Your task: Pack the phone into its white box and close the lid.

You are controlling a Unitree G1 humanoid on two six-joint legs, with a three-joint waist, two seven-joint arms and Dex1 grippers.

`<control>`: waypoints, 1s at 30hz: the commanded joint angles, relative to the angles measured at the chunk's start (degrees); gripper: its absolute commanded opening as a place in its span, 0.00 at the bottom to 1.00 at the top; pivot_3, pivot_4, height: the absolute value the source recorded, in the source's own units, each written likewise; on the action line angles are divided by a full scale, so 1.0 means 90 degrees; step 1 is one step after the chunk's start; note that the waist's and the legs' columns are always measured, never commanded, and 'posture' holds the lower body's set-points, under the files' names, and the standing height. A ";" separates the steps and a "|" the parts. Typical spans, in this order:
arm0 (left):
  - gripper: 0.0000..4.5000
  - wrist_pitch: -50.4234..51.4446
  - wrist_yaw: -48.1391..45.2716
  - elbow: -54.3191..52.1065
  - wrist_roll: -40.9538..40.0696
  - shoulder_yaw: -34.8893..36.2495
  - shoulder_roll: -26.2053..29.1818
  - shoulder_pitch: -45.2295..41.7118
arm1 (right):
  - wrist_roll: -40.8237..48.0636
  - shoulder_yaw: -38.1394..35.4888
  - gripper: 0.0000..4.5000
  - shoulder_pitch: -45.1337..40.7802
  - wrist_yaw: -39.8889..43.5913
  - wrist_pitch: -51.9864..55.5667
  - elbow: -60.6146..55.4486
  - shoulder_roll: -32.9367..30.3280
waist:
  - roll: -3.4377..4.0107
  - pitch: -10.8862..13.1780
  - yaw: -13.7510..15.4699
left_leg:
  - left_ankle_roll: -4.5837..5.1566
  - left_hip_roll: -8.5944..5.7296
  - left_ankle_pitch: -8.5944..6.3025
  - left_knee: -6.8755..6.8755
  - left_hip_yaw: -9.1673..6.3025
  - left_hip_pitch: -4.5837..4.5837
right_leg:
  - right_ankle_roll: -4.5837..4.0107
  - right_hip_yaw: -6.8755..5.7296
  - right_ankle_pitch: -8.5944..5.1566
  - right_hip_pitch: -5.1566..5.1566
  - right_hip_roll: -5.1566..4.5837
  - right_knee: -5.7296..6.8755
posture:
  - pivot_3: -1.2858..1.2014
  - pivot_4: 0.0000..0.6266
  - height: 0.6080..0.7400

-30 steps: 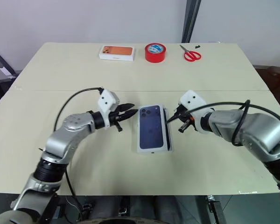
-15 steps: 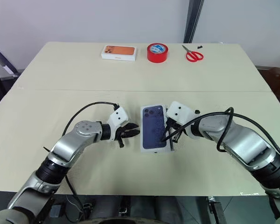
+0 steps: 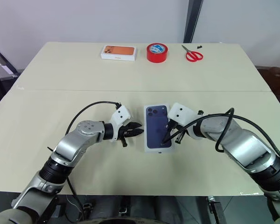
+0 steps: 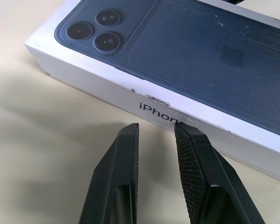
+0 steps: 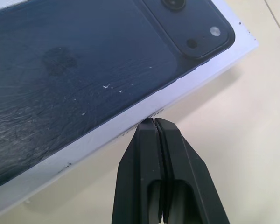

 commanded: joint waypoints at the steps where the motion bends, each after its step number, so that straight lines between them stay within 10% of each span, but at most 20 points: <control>1: 0.28 -0.0065 -0.0053 -0.0401 -0.0155 0.0026 -0.0088 -0.0043 | -0.0069 -0.0156 0.01 0.0032 0.0144 0.0019 -0.0266 0.0120 | 0.0000 0.0000 0.0001 | 0.0000 0.0000 0.0000 0.0000 0.0000 0.0000 | 0.0000 0.0000 0.0000 0.0000 0.0000 0.0000 | 0.52 0.24 0.88; 30: 0.28 -0.0142 0.0024 -0.0273 -0.0127 0.0163 -0.0018 0.0067 | 0.0525 -0.2054 0.01 0.1109 0.1954 -0.0681 -0.0794 -0.0510 | 0.0000 0.0000 0.0013 | 0.0000 -0.0004 0.0000 0.0002 0.0000 0.0001 | 0.0001 0.0000 0.0000 0.0002 0.0000 0.0003 | 0.52 0.24 0.88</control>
